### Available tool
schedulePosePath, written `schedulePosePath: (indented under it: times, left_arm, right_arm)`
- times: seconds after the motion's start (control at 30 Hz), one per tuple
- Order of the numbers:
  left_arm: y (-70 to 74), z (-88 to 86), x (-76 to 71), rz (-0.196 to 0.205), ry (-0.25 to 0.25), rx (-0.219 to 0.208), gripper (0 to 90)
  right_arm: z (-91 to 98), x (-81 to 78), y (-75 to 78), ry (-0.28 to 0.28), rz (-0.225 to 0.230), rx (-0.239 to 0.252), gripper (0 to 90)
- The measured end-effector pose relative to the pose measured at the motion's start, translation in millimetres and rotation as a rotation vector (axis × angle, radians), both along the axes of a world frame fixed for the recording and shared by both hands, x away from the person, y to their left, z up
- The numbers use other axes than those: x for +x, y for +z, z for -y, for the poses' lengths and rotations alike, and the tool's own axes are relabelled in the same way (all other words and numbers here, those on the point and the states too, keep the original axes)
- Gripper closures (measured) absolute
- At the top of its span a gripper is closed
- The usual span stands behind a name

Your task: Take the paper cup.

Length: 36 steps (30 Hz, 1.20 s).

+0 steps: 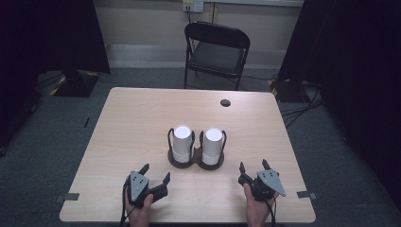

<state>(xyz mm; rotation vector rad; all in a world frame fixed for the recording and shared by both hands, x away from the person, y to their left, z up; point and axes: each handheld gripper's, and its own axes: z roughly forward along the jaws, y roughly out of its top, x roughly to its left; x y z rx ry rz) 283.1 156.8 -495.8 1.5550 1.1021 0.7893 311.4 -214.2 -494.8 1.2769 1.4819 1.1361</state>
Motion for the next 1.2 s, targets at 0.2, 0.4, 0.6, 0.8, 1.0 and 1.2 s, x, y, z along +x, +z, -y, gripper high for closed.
schedulePosePath:
  times: [0.2,0.4,0.6,0.8,1.0,1.2]
  left_arm:
    - [0.3,2.9,-0.3,0.003,0.006,0.030,17.8]
    - [0.9,2.5,9.2,-0.056,-0.033,0.019,25.0]
    - [1.0,10.3,13.4,-0.029,-0.021,0.077,23.5]
    - [-0.1,4.4,8.0,0.026,-0.015,0.022,21.4]
    - [-1.1,4.0,2.4,0.079,0.005,0.014,19.1]
    - [-1.1,1.6,4.2,0.065,-0.004,-0.009,19.1]
  right_arm:
    - [-2.6,-4.0,-0.6,-0.053,0.031,0.005,18.7]
    - [-1.6,0.1,0.6,0.007,-0.028,0.041,18.3]
    - [-4.8,2.4,2.3,0.062,-0.053,0.046,15.7]
    - [-9.4,2.5,11.9,0.122,-0.042,0.051,16.9]
    - [-12.9,6.4,17.3,0.208,-0.043,0.091,19.8]
    - [-18.5,9.3,26.2,0.263,-0.031,0.114,22.5]
